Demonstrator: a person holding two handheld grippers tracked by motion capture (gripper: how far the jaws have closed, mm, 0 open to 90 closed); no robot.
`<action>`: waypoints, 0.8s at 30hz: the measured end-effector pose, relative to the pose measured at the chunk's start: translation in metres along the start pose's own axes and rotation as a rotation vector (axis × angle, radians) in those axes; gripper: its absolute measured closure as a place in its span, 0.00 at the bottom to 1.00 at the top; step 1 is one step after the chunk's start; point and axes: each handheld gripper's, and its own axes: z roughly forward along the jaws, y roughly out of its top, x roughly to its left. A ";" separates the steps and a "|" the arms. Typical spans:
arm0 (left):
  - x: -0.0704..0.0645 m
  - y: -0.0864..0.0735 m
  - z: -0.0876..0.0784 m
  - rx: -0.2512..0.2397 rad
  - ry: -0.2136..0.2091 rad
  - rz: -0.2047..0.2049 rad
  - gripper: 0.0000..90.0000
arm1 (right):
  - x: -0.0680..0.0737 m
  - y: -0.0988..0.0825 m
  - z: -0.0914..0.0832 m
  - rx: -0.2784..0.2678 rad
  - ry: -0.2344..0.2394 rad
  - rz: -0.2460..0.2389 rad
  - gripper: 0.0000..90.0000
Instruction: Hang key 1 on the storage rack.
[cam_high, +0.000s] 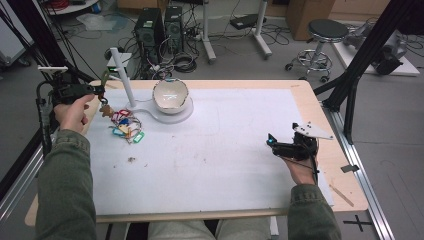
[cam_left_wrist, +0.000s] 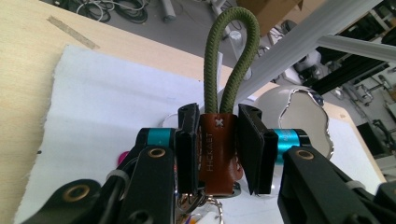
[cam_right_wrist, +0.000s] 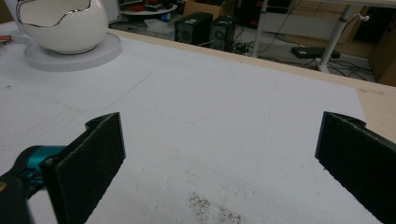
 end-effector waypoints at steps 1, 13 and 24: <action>0.000 0.000 0.001 0.001 -0.001 0.000 0.77 | 0.000 0.000 0.000 0.002 0.001 0.000 0.01; -0.006 -0.005 0.010 0.050 -0.011 0.026 0.77 | 0.001 0.000 0.000 0.005 -0.001 -0.004 0.01; -0.011 -0.009 0.021 0.117 -0.016 0.083 0.76 | 0.000 0.000 0.000 0.007 0.000 0.005 0.01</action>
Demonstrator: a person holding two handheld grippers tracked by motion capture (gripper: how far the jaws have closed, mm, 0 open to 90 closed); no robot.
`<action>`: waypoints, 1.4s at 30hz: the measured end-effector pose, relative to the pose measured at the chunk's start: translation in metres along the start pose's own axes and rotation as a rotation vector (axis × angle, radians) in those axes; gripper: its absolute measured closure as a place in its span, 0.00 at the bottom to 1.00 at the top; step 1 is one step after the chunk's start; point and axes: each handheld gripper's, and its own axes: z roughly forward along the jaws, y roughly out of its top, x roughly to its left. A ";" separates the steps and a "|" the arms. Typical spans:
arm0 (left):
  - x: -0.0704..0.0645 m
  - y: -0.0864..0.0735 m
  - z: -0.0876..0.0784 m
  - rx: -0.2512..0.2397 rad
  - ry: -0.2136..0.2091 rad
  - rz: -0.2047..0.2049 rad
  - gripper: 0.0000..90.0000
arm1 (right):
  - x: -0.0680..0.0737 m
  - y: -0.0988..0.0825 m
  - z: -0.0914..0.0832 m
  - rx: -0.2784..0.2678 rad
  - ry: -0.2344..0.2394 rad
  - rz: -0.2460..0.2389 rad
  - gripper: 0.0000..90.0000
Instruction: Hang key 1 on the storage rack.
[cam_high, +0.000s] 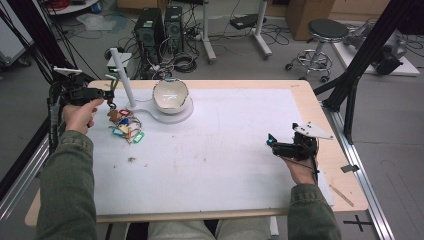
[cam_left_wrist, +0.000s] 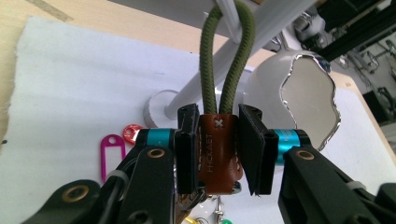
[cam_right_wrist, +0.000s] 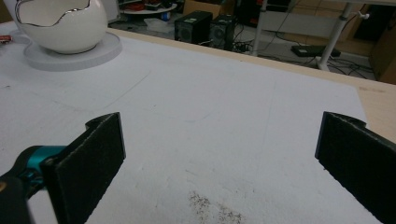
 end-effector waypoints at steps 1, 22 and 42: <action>0.000 0.000 0.001 0.002 -0.001 0.006 0.76 | 0.000 0.000 0.000 0.001 0.001 -0.001 0.01; -0.010 0.000 -0.017 -0.098 0.098 0.061 0.22 | -0.001 0.000 -0.001 -0.003 0.000 -0.004 0.01; -0.028 -0.010 -0.010 -0.051 0.153 0.163 0.06 | 0.000 0.000 0.000 -0.006 0.002 0.001 0.01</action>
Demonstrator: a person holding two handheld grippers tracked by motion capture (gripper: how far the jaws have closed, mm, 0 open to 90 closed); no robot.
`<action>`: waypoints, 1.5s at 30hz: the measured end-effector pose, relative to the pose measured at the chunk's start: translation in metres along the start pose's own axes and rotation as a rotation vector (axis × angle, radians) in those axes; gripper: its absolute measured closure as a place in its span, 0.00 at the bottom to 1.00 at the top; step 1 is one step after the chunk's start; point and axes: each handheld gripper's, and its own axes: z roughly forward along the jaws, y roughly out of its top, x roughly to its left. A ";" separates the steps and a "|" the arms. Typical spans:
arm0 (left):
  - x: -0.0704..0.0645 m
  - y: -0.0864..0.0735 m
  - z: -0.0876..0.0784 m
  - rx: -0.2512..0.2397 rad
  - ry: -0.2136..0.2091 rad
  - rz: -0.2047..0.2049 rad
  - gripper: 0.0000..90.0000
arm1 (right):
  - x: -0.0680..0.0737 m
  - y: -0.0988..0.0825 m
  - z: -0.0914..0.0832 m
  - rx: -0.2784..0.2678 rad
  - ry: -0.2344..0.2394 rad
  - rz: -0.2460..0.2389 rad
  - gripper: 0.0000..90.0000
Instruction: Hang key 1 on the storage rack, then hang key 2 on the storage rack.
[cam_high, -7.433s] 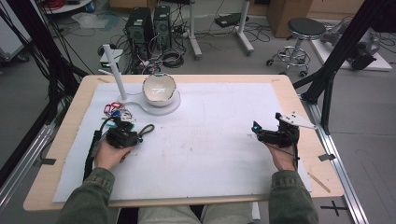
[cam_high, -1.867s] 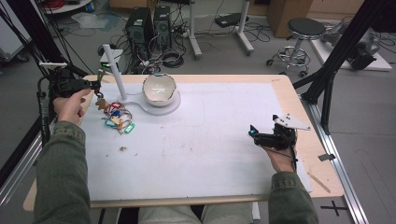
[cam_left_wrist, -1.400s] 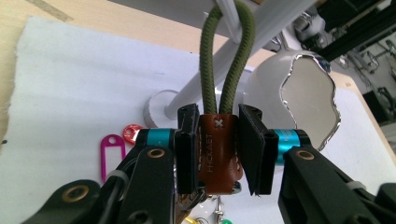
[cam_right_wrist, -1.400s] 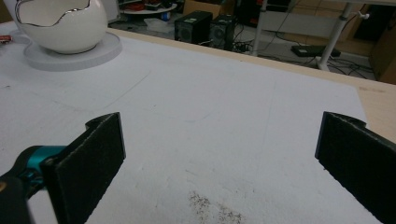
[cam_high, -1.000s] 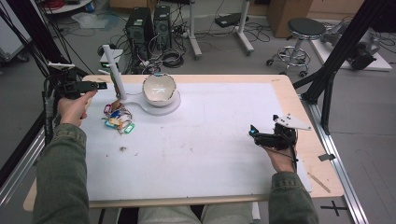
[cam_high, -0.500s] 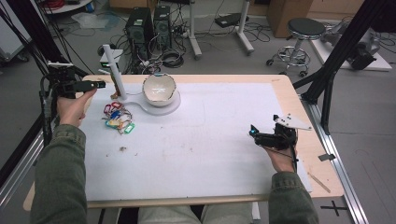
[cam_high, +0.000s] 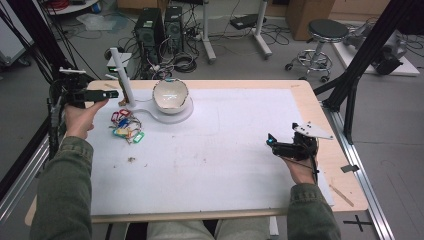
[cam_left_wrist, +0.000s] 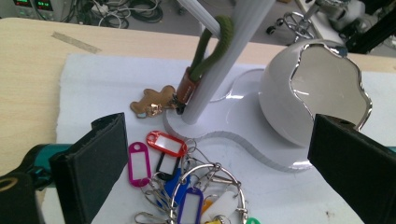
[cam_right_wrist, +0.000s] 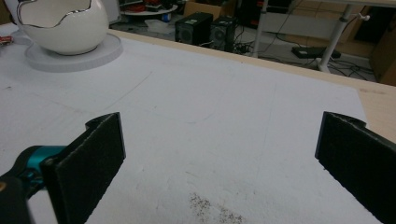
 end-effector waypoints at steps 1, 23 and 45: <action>-0.001 0.000 0.001 0.008 -0.003 0.007 0.06 | 0.000 0.000 0.000 0.001 0.000 -0.002 0.01; -0.008 -0.022 0.013 0.061 -0.020 0.042 0.06 | 0.000 0.000 -0.001 0.004 -0.003 -0.006 0.01; -0.015 -0.049 0.031 0.164 -0.040 0.095 0.06 | 0.000 0.000 -0.001 0.008 0.000 -0.005 0.01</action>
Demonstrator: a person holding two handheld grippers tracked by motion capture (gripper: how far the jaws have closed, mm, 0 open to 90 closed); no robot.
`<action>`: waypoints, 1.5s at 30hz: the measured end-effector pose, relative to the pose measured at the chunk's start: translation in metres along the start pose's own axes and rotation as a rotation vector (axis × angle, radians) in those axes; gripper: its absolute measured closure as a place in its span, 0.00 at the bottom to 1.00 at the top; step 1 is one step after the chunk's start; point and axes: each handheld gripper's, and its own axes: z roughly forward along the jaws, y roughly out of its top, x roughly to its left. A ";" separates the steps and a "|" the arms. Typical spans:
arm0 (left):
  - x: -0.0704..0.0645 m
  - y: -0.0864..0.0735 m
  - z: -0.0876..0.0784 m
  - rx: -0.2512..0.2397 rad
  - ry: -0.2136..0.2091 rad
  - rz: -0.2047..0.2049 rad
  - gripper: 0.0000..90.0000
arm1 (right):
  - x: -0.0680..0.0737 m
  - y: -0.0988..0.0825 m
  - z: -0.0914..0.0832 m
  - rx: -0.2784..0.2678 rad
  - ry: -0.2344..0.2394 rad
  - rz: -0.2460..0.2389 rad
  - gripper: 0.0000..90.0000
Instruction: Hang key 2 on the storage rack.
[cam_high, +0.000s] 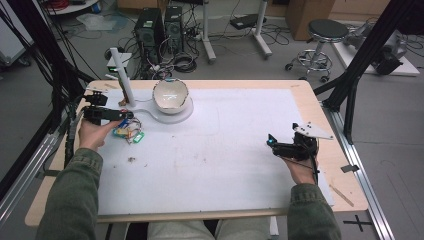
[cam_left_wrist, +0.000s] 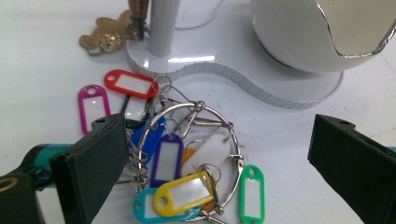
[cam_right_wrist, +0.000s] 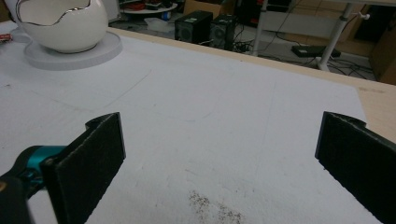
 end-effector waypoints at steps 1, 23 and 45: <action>0.000 -0.001 0.001 0.005 -0.002 0.002 0.06 | 0.000 0.000 0.000 0.000 -0.001 0.000 0.01; -0.012 -0.012 0.017 0.096 -0.020 0.078 0.06 | 0.000 0.000 0.000 -0.003 -0.007 -0.005 0.01; -0.009 -0.021 0.037 0.198 0.070 0.171 0.25 | 0.000 0.000 0.000 0.003 -0.001 -0.007 0.01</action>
